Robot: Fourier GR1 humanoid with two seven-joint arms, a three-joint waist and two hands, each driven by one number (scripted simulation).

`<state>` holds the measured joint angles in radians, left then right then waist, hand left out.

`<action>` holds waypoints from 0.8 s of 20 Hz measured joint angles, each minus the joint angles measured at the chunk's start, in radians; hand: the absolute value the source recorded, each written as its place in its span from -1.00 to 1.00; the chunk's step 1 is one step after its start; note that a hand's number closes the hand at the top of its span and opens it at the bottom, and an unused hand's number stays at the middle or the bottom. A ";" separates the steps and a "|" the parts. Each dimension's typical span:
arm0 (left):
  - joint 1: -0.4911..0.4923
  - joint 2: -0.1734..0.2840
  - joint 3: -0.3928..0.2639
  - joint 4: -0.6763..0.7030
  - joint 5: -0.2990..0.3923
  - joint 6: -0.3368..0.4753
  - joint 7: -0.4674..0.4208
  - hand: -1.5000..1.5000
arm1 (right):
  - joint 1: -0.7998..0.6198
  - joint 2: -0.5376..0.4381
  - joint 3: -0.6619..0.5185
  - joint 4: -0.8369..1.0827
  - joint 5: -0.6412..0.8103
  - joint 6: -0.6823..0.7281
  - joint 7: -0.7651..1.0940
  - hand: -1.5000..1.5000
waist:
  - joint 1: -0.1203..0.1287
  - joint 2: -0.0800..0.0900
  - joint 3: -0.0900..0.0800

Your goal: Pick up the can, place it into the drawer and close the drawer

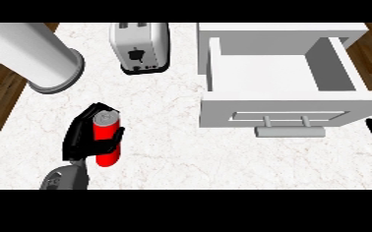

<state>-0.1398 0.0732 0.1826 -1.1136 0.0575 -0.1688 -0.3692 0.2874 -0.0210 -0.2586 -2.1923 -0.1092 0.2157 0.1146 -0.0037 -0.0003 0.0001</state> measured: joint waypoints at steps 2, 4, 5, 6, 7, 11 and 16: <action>-0.027 -0.012 0.017 -0.001 0.003 0.054 0.017 1.00 | 0.004 0.003 -0.004 0.003 -0.005 0.006 -0.011 -1.00 | -0.001 0.000 0.000; -0.057 -0.005 0.030 -0.026 0.014 0.082 0.052 1.00 | -0.016 -0.004 -0.014 0.012 -0.013 0.004 -0.002 -1.00 | 0.000 0.000 0.000; -0.071 -0.006 0.031 -0.028 0.017 0.094 0.059 1.00 | -0.011 0.000 -0.016 0.006 -0.015 0.005 0.000 -1.00 | 0.000 0.000 0.000; -0.084 -0.016 0.025 -0.034 0.012 0.115 0.068 1.00 | 0.004 0.004 -0.015 0.000 -0.015 0.009 -0.010 -1.00 | -0.001 0.000 0.000; -0.089 -0.018 0.018 -0.045 0.013 0.122 0.079 1.00 | 0.007 0.008 -0.016 0.003 -0.011 0.011 -0.014 -1.00 | -0.001 0.000 0.000; -0.113 -0.024 -0.024 -0.130 0.004 0.145 0.165 1.00 | 0.001 0.006 -0.017 0.001 -0.009 0.007 -0.011 -1.00 | 0.000 -0.001 0.000; -0.194 -0.055 -0.094 -0.197 -0.042 0.219 0.246 1.00 | 0.005 0.013 -0.013 -0.025 -0.008 -0.004 0.006 -1.00 | -0.002 -0.001 0.000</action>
<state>-0.3342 0.0185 0.0888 -1.3102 0.0159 0.0500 -0.1234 0.2922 -0.0083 -0.2711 -2.2174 -0.1168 0.2121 0.1209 -0.0056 -0.0014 0.0001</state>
